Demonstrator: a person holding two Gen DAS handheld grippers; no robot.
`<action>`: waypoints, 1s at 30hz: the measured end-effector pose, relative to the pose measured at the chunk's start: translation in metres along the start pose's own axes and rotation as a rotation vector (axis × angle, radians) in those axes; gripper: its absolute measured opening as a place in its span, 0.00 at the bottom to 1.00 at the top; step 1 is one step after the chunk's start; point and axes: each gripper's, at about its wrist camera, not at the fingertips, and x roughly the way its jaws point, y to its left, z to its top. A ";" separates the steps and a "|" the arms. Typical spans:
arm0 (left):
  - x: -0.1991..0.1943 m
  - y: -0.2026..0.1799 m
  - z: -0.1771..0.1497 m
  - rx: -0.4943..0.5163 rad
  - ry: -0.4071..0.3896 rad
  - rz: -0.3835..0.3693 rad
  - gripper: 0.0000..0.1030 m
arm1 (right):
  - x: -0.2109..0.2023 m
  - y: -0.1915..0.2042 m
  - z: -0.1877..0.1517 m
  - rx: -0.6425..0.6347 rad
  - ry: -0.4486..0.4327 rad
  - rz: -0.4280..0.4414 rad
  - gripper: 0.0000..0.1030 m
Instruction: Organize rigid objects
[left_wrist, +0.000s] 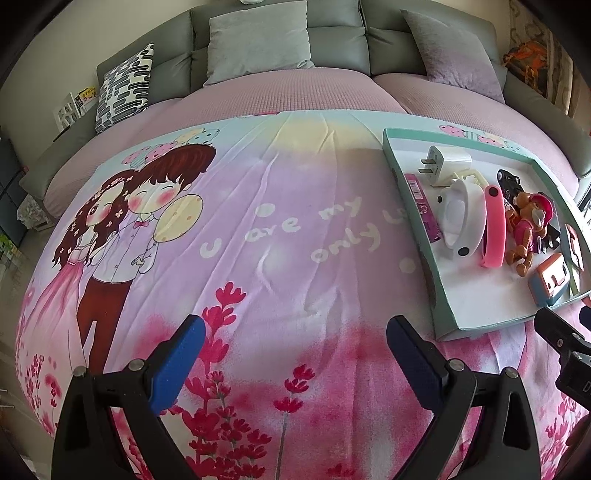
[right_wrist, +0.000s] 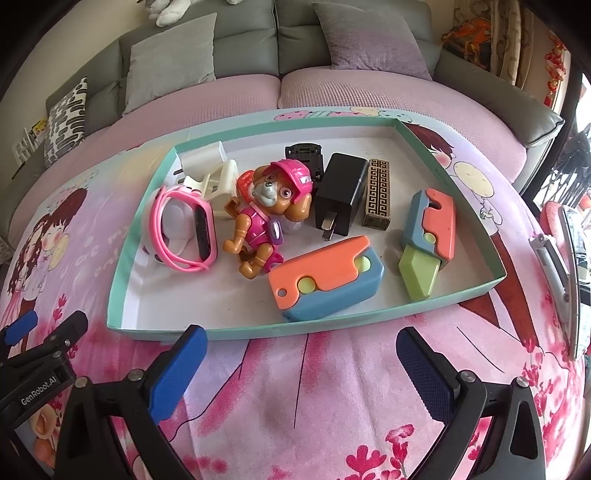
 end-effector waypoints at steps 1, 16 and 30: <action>0.000 0.000 0.000 -0.001 0.001 0.000 0.96 | 0.000 0.000 0.000 0.001 -0.001 -0.001 1.00; 0.001 0.003 0.001 -0.013 0.001 -0.007 0.96 | 0.000 0.001 0.001 -0.003 -0.005 -0.005 1.00; 0.000 0.002 0.002 -0.013 -0.004 -0.004 0.96 | 0.000 0.001 0.001 -0.002 -0.005 -0.003 1.00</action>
